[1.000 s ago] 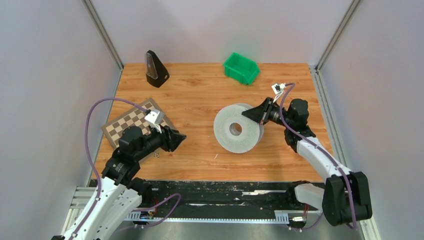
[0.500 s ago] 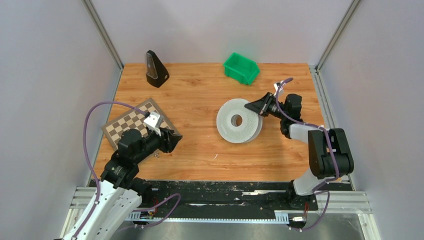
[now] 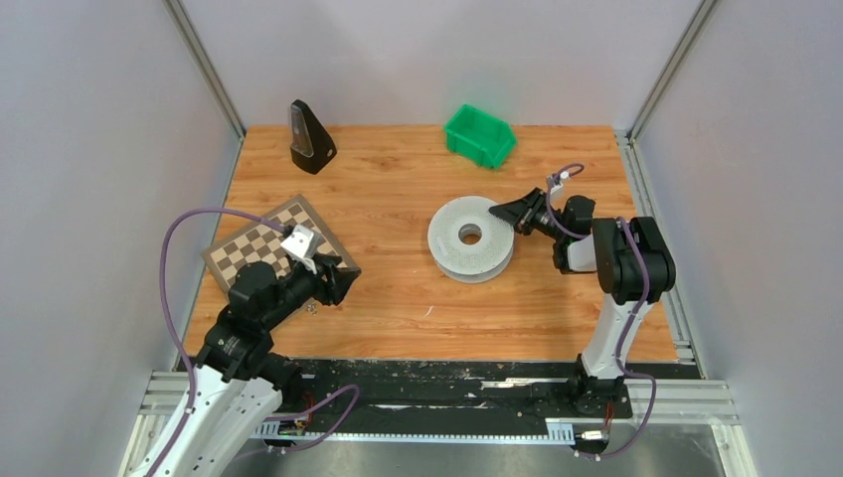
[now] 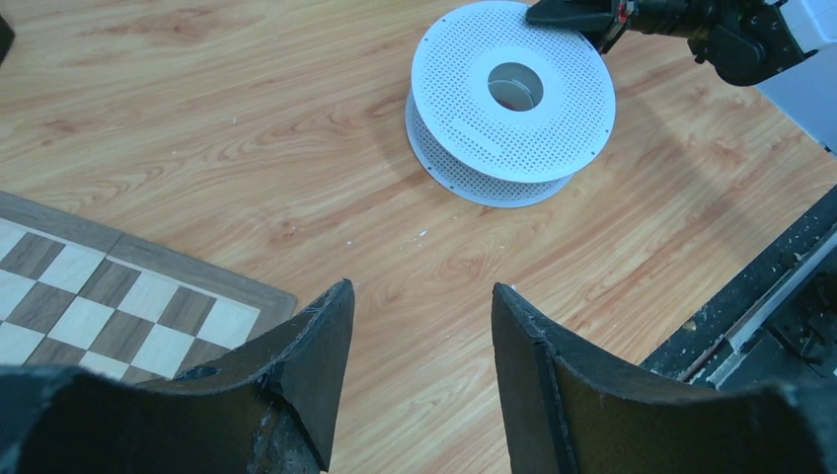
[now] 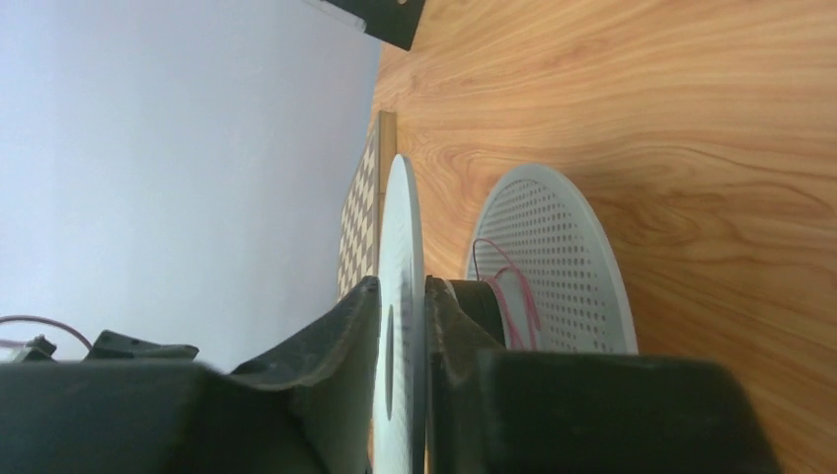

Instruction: Wrap the cables

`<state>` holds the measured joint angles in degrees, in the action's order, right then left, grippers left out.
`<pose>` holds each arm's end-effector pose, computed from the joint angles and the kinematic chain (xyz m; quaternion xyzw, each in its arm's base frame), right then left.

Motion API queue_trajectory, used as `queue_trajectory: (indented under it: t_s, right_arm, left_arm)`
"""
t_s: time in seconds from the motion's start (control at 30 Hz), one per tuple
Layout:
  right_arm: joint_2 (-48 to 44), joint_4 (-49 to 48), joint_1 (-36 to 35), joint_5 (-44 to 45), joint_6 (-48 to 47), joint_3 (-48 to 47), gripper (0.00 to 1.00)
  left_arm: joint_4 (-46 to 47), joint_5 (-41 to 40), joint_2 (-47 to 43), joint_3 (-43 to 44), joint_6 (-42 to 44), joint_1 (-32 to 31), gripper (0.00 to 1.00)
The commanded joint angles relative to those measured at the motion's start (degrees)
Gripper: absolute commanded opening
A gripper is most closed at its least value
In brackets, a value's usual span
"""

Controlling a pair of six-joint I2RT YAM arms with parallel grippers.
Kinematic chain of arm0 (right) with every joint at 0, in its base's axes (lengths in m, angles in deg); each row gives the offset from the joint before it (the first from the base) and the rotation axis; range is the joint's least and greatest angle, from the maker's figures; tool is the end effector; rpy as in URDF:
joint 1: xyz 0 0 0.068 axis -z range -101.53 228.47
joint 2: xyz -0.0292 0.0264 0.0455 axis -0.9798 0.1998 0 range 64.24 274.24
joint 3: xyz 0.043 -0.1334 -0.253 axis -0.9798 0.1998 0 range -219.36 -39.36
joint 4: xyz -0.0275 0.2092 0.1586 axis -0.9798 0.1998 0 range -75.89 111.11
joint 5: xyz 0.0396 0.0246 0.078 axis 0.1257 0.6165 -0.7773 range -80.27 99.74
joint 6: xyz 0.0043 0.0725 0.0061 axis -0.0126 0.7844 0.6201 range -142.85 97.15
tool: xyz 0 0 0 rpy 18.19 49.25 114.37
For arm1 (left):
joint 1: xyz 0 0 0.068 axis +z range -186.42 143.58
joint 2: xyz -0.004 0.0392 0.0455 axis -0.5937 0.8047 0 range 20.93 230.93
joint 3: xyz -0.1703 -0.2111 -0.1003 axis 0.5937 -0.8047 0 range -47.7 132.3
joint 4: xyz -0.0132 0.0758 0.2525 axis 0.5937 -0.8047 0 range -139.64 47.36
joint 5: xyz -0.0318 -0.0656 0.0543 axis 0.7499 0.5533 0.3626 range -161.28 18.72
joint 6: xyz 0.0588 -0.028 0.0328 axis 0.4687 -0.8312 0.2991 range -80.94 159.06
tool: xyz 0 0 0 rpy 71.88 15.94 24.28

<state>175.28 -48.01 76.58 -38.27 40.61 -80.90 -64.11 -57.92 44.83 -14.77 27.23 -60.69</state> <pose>0.3757 0.0575 0.1500 0.1205 0.7269 0.5828 0.3427 0.1112 -0.0655 0.2967 0.1563 0.7619 -0.2790 0.5633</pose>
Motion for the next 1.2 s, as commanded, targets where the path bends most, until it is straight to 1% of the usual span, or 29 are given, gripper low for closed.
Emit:
queue_trajectory:
  t_s: [0.0,0.1,0.17,0.2,0.33,0.43,0.53,0.63,0.77,0.8,0.9,0.93,1.03,1.07,1.1,1.17]
  right_arm:
    - [0.9,-5.6,1.3,-1.3,0.4,0.4,0.29]
    - [-0.1,-0.1,1.4,-0.4,-3.3,0.3,0.44]
    - [-0.7,3.5,1.4,0.1,-5.3,-0.3,0.49]
    - [-1.0,5.4,2.7,0.4,-6.4,-0.6,0.53]
    - [-1.4,12.3,4.3,0.7,-11.0,-2.3,0.68]
    - [-2.1,13.3,5.9,0.1,-11.5,-2.7,0.78]
    - [-3.3,15.4,7.4,-0.8,-12.7,-3.6,0.85]
    - [-7.5,22.5,8.6,0.1,-16.9,-4.9,0.86]
    - [-17.7,39.6,8.8,5.4,-26.7,-8.1,0.87]
    - [-20.9,45.1,8.5,7.2,-29.6,-8.9,0.89]
    - [-31.6,55.9,5.7,14.0,-39.4,-8.6,0.99]
    - [-35.2,59.0,4.4,16.4,-42.2,-8.3,1.00]
    - [-46.5,69.6,-0.9,24.9,-49.0,-8.0,1.00]
    - [-50.4,72.9,-3.1,31.3,-49.7,-7.7,1.00]
    - [-54.2,75.4,-5.0,35.7,-49.4,-7.2,1.00]
    - [-61.3,79.6,-6.8,39.1,-47.6,-6.0,1.00]
  left_arm:
    - [2.1,-0.5,-0.6,-0.7,1.5,0.0,0.62]
    - [2.0,-0.2,0.8,-0.4,1.6,0.0,0.62]
    - [1.4,0.0,1.9,0.2,1.7,0.0,0.62]
    - [1.2,0.0,2.2,0.4,1.8,0.0,0.62]
    - [0.9,-1.4,2.0,0.0,2.6,0.0,0.63]
    - [1.0,-1.9,1.5,-0.1,3.0,0.0,0.63]
    - [0.9,-2.3,1.5,-0.1,3.2,0.0,0.63]
    - [0.7,-2.6,1.5,-0.1,3.4,0.1,0.64]
    - [0.6,-3.0,1.6,0.0,3.2,0.0,0.65]
    - [0.5,-2.8,1.6,0.0,3.1,0.0,0.65]
    - [0.5,-2.0,1.0,0.2,2.8,0.0,0.70]
    - [0.5,-1.7,0.8,0.2,2.8,0.0,0.71]
    - [0.6,-1.8,-0.1,0.2,2.8,0.0,0.78]
    - [0.6,-1.6,-0.4,0.1,2.7,0.0,0.81]
    - [0.6,-1.4,-0.8,0.1,2.6,0.0,0.83]
    - [0.6,-1.0,-1.2,0.1,2.6,0.0,0.95]
